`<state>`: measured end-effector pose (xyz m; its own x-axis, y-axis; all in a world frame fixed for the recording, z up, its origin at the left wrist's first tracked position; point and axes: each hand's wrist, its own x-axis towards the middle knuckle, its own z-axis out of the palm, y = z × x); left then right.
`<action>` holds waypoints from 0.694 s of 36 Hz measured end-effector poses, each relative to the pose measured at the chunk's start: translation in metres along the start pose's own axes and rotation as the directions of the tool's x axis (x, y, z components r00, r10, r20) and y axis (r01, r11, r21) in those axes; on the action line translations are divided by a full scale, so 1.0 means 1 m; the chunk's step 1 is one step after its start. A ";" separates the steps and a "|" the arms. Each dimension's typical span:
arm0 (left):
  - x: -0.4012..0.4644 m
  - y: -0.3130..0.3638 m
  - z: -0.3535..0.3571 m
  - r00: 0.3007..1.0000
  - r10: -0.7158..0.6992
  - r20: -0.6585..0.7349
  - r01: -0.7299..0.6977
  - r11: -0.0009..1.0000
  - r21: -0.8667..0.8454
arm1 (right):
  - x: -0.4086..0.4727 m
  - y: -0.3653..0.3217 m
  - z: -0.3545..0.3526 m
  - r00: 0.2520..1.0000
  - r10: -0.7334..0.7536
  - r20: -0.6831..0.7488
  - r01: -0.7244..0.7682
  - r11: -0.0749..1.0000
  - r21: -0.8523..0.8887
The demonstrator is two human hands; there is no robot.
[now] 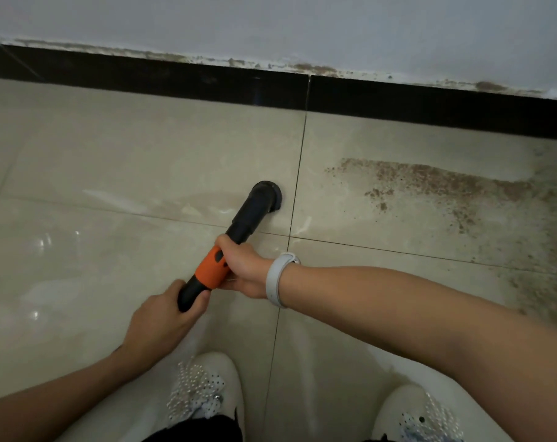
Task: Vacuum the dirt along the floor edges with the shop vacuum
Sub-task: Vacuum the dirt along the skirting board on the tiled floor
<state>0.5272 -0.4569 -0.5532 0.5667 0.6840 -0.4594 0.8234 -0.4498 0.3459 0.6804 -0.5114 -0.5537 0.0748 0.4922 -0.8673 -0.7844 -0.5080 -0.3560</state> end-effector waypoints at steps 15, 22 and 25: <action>0.005 0.042 0.021 0.982 0.168 0.085 -0.168 0.986 -0.008 | -0.008 0.015 -0.053 0.973 -0.107 -0.207 0.118 0.992 0.037; 0.026 0.073 0.026 0.990 0.134 0.042 -0.132 0.990 -0.056 | -0.002 -0.016 -0.067 0.935 -0.203 -0.289 0.190 0.979 -0.070; 0.034 0.088 0.025 0.994 0.108 0.030 -0.106 0.992 -0.063 | 0.000 -0.032 -0.068 0.920 -0.222 -0.323 0.208 0.975 -0.076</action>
<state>0.6190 -0.4877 -0.5589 0.6530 0.6137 -0.4439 0.7552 -0.4828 0.4434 0.7479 -0.5431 -0.5663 0.4413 0.3375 -0.8314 -0.7025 -0.4465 -0.5542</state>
